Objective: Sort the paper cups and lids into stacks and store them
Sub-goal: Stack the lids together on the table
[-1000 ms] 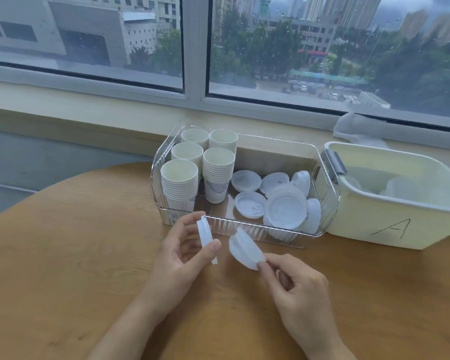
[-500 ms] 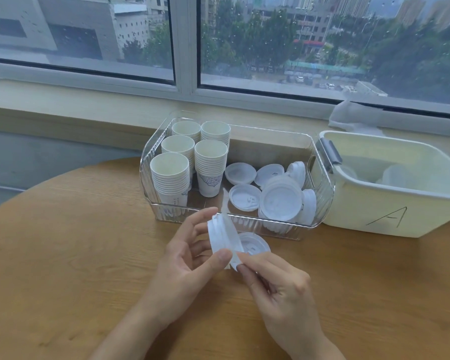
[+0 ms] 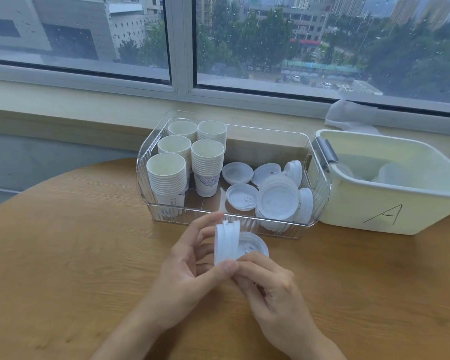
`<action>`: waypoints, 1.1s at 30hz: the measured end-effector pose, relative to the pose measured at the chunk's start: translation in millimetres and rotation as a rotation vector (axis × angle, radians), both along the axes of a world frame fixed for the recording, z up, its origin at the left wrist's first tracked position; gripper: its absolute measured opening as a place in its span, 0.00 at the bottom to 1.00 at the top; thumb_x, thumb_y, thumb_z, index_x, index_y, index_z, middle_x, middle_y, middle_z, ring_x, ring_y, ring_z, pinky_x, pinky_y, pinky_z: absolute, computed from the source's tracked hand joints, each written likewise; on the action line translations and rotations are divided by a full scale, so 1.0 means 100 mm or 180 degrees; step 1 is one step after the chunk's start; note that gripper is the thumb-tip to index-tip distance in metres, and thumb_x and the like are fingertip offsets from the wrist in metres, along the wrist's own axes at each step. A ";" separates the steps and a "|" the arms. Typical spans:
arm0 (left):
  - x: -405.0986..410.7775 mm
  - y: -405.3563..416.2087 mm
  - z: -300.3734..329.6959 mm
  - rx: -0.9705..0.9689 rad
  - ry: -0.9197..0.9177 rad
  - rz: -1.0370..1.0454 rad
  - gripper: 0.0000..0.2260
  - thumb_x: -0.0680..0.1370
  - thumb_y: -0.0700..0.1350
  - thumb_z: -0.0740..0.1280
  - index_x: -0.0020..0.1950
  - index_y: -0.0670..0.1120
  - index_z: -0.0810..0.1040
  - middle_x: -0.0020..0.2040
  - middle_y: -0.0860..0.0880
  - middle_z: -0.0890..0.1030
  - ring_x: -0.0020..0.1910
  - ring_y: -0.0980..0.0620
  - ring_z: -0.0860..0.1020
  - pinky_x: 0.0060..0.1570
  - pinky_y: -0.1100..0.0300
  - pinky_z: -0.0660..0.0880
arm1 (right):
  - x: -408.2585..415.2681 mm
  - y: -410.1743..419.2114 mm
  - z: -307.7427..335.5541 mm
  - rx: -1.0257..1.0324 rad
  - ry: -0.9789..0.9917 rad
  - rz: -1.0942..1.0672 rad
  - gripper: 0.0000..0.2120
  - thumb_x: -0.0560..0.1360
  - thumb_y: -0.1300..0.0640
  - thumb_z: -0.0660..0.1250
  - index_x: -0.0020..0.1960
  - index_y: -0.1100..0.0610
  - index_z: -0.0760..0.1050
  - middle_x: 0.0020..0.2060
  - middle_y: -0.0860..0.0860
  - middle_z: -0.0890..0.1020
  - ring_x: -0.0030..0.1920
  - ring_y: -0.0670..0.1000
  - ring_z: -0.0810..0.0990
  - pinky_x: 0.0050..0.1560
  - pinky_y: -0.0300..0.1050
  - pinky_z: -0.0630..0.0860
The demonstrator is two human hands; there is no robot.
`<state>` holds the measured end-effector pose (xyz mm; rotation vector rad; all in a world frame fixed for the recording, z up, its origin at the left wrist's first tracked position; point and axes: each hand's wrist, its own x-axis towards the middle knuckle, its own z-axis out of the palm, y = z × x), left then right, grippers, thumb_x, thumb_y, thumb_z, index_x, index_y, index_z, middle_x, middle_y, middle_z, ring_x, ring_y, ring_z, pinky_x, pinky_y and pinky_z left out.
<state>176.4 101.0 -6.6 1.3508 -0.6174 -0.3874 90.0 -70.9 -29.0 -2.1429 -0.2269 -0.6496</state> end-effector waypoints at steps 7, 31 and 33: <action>-0.01 0.01 -0.02 0.0124 -0.0006 -0.0097 0.31 0.71 0.48 0.79 0.73 0.55 0.75 0.64 0.46 0.81 0.63 0.43 0.83 0.55 0.44 0.84 | -0.01 0.05 0.08 0.0160 -0.0032 -0.0098 0.10 0.84 0.47 0.66 0.55 0.51 0.83 0.65 0.45 0.76 0.55 0.52 0.81 0.49 0.46 0.79; 0.01 0.09 0.16 0.0131 0.0270 -0.0574 0.35 0.70 0.63 0.79 0.74 0.54 0.76 0.68 0.44 0.82 0.66 0.44 0.81 0.58 0.52 0.81 | -0.04 -0.02 0.16 0.0963 0.0153 0.0114 0.42 0.70 0.54 0.82 0.79 0.53 0.67 0.73 0.43 0.78 0.73 0.51 0.77 0.67 0.48 0.78; 0.01 0.08 0.17 0.0087 0.0312 -0.0596 0.36 0.70 0.64 0.79 0.75 0.54 0.76 0.68 0.43 0.82 0.67 0.43 0.81 0.60 0.52 0.80 | -0.03 -0.02 0.16 0.1019 0.0117 0.0148 0.42 0.70 0.56 0.83 0.79 0.53 0.67 0.73 0.44 0.77 0.73 0.52 0.77 0.67 0.48 0.78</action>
